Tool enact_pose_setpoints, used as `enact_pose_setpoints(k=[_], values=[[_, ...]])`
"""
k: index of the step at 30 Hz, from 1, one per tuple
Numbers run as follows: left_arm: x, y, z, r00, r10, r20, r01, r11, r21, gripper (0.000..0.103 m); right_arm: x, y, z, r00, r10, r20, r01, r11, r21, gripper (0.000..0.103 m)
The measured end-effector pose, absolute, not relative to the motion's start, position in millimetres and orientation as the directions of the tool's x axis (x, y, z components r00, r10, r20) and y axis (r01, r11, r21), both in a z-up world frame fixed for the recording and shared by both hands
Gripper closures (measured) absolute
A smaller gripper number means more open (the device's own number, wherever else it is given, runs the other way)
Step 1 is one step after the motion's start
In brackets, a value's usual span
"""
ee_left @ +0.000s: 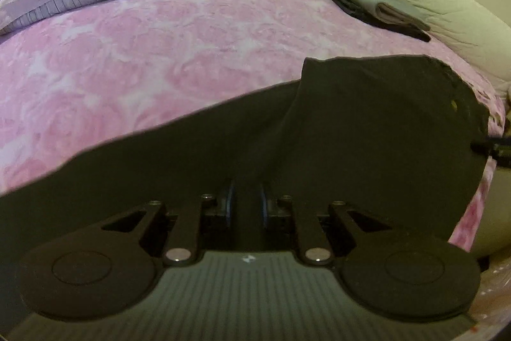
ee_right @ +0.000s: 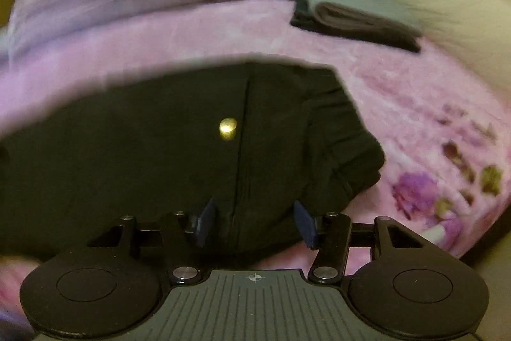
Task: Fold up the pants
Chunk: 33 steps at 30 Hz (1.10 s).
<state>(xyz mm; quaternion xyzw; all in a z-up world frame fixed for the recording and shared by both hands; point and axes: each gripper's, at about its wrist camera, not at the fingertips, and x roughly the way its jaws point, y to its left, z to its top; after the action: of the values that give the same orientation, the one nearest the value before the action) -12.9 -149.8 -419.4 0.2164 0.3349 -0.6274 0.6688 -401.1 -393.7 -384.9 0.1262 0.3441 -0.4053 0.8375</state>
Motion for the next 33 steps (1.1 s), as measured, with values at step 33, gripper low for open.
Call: enact_pose_setpoints(k=[33], values=[[166,156,-407,0.465,-0.64,-0.612,0.783,0.62,-0.053,0.082,-322,-148,-341,0.521,-0.515,-0.681,0.812,0.546,0.208,0.051]])
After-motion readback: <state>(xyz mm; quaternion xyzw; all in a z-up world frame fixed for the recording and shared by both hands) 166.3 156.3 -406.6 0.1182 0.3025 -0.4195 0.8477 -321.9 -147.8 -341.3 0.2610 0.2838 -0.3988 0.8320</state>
